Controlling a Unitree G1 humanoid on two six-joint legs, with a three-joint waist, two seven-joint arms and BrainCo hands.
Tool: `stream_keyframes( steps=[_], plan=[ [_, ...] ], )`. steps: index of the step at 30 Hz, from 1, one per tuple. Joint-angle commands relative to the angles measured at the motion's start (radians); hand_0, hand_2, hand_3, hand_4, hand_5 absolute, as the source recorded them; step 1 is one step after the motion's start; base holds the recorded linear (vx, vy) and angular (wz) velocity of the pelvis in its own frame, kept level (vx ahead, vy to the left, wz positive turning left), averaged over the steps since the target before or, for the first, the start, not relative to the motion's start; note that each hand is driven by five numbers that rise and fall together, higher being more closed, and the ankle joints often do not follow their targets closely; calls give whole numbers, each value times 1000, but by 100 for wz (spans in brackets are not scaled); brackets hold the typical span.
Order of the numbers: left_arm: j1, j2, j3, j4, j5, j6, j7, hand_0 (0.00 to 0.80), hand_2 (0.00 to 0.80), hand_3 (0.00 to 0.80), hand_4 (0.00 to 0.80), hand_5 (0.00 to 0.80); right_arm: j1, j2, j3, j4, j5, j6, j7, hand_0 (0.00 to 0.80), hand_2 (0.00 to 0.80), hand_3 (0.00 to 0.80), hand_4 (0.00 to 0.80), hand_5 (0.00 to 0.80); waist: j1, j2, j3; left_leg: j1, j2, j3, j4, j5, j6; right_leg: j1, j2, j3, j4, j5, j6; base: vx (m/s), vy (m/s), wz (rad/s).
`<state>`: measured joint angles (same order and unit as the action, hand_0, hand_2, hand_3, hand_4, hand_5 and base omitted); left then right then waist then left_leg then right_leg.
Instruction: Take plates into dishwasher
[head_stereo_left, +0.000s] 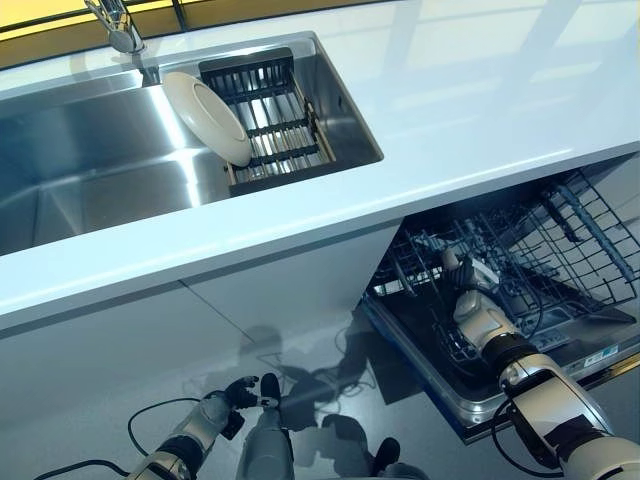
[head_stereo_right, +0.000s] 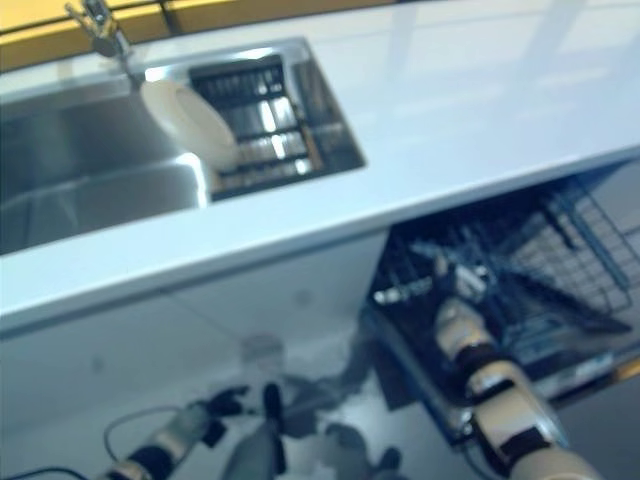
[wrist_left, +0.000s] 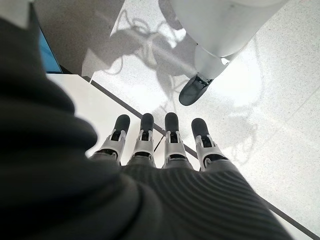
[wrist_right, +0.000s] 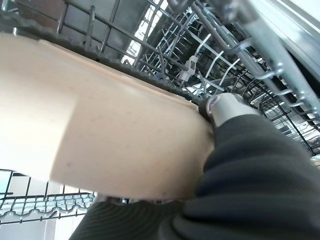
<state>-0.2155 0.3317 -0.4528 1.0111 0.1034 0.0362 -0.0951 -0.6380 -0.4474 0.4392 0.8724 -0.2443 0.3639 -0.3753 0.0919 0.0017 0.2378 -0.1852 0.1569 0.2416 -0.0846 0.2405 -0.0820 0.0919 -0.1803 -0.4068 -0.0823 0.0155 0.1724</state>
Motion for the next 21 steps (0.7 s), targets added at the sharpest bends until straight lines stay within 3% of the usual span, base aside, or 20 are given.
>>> stream_keyframes(
  steps=[1, 21],
  plan=[
    [-102, -24, -49, 48, -3, -6, 10, 0, 0, 0, 0, 0, -4, 106, 29, 27, 53, -10, 104, 800, 800, 800, 800, 800, 14, 36, 87, 41, -69, 0, -3, -115, 14, -144, -41, 44, 169, -9, -32, 0, 0, 0],
    [-105, -24, -51, 58, -5, -8, 13, 0, 0, 0, 0, 0, -5, 111, 33, 30, 52, -10, 107, 800, 800, 800, 800, 800, 4, 36, 87, 54, -64, 5, -3, -119, 15, -153, -43, 48, 180, -7, -30, 0, 0, 0]
  ],
)
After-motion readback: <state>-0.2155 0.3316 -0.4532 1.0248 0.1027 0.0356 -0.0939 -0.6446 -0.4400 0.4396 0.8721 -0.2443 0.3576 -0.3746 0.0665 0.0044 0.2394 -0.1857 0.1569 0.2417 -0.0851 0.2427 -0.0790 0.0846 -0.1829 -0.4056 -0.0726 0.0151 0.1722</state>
